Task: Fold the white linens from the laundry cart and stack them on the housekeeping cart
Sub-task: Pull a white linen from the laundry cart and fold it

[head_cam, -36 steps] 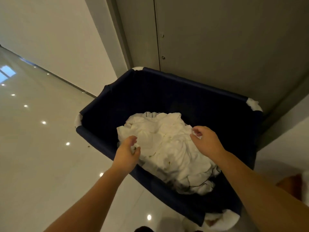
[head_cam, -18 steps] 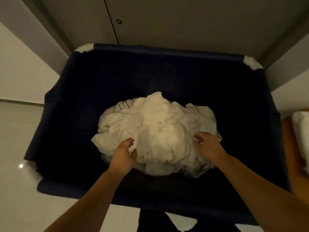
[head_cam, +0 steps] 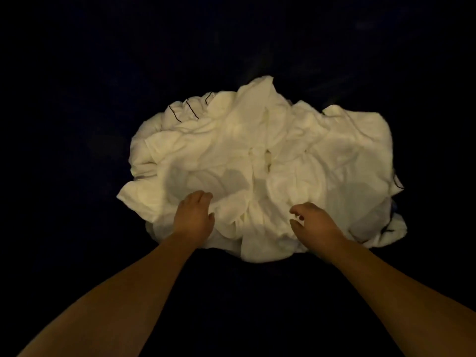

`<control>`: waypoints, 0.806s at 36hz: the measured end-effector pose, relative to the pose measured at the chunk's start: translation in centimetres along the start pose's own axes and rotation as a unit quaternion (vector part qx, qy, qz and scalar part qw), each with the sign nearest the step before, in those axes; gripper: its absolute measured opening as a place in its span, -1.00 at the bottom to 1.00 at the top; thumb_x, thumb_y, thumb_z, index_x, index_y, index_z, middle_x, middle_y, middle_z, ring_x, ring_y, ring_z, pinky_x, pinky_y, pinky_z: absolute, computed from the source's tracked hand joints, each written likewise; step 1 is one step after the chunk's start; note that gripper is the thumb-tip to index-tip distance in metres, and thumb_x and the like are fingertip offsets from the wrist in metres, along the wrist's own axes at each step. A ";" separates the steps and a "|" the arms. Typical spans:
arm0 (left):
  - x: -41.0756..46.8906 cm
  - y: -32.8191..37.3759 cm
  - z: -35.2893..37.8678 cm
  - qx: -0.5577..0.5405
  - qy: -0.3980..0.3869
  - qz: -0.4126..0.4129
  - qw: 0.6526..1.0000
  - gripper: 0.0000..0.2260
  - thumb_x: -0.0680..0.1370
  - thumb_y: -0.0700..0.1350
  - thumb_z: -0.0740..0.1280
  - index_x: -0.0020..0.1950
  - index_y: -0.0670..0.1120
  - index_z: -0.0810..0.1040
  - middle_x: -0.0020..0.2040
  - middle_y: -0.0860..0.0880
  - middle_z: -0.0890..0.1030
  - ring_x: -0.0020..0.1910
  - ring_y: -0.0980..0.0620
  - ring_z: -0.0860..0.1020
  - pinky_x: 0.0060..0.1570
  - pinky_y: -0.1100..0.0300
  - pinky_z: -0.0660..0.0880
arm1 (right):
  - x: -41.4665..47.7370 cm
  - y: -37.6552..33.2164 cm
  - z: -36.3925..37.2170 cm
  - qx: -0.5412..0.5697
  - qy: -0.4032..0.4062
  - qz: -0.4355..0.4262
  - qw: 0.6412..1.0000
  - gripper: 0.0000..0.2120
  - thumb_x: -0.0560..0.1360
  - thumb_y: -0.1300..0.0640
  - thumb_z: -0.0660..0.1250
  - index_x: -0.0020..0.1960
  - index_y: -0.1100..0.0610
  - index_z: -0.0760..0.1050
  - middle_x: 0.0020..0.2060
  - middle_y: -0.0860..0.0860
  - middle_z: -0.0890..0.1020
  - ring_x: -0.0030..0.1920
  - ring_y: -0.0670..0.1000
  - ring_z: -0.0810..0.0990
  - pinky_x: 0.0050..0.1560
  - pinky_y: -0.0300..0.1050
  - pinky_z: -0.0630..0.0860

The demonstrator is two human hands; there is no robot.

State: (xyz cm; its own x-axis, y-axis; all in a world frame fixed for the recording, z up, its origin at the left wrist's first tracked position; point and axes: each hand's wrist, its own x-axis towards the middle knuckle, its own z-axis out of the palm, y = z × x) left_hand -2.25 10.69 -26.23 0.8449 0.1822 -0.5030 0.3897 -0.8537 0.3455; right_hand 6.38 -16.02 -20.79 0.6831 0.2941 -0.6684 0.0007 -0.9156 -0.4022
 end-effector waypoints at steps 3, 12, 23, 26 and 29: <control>3.2 -1.6 2.0 0.030 0.022 -0.009 0.999 -0.51 0.48 -0.15 0.38 0.39 -0.19 0.41 0.37 -0.24 0.41 0.34 -0.27 0.36 0.34 -0.07 0.27 | 1.4 1.1 2.5 -0.003 -0.010 -0.009 1.000 -0.73 0.52 0.20 0.34 0.21 0.23 0.55 0.12 0.17 0.55 0.09 0.12 0.55 0.04 -0.25 0.33; 12.7 -4.1 2.6 0.116 0.172 0.018 0.978 -0.65 0.44 -0.15 0.38 0.22 -0.14 0.56 0.15 -0.20 0.57 0.12 -0.24 0.49 0.15 -0.08 0.34 | 2.5 4.2 5.8 0.034 0.007 -0.017 0.999 -0.78 0.48 0.23 0.38 0.12 0.17 0.59 0.01 0.05 0.58 -0.11 -0.09 0.51 -0.07 -0.33 0.31; 8.0 3.1 -1.1 -0.064 0.140 0.046 0.987 -0.62 0.58 0.02 0.10 0.11 -0.20 0.58 -0.18 -0.27 0.64 -0.22 -0.26 0.62 -0.17 0.03 0.53 | 0.4 3.6 2.0 0.069 0.035 -0.037 0.996 -0.78 0.48 0.25 0.38 0.12 0.18 0.59 -0.04 0.08 0.62 -0.10 -0.01 0.58 0.00 -0.21 0.44; 3.5 6.6 -2.2 -0.084 0.095 0.121 0.985 -0.49 0.53 0.14 -0.01 0.11 -0.16 0.59 -0.26 -0.23 0.64 -0.32 -0.21 0.61 -0.30 0.10 0.50 | -0.8 1.6 -0.4 0.074 0.045 -0.062 0.994 -0.71 0.48 0.23 0.39 0.20 0.18 0.56 -0.01 0.11 0.61 -0.11 -0.01 0.55 0.01 -0.20 0.44; -0.6 10.3 -3.6 -0.105 0.084 0.162 0.978 -0.54 0.54 0.14 0.02 0.03 -0.12 0.59 -0.29 -0.18 0.64 -0.33 -0.18 0.62 -0.35 0.13 0.47 | -2.5 -0.7 -3.5 0.085 0.031 -0.092 0.992 -0.44 0.48 0.12 0.41 0.43 0.08 0.34 0.17 -0.02 0.46 0.00 -0.09 0.48 0.02 -0.31 0.37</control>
State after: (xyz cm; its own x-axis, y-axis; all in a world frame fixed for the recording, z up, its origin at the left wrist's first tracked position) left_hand 2.59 3.57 -19.49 0.9779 0.0108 -0.2088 0.1428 -0.7639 0.6293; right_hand 7.23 -17.08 -16.60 0.7272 0.4288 -0.5360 0.0092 -0.7869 -0.6171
